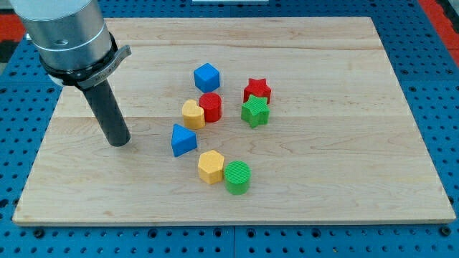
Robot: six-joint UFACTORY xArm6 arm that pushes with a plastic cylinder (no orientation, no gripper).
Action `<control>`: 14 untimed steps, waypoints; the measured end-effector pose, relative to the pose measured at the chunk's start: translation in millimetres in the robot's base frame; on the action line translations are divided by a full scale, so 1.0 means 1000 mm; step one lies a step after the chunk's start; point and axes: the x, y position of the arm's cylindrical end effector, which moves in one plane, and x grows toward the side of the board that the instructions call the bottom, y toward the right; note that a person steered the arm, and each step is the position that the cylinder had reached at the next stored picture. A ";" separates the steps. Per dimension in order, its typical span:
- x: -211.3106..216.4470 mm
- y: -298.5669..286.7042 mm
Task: Move blue triangle into red circle
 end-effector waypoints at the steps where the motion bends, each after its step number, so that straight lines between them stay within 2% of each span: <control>1: 0.000 -0.001; 6: -0.010 -0.011; 11: -0.065 -0.060; 13: -0.062 -0.047; 14: -0.015 -0.050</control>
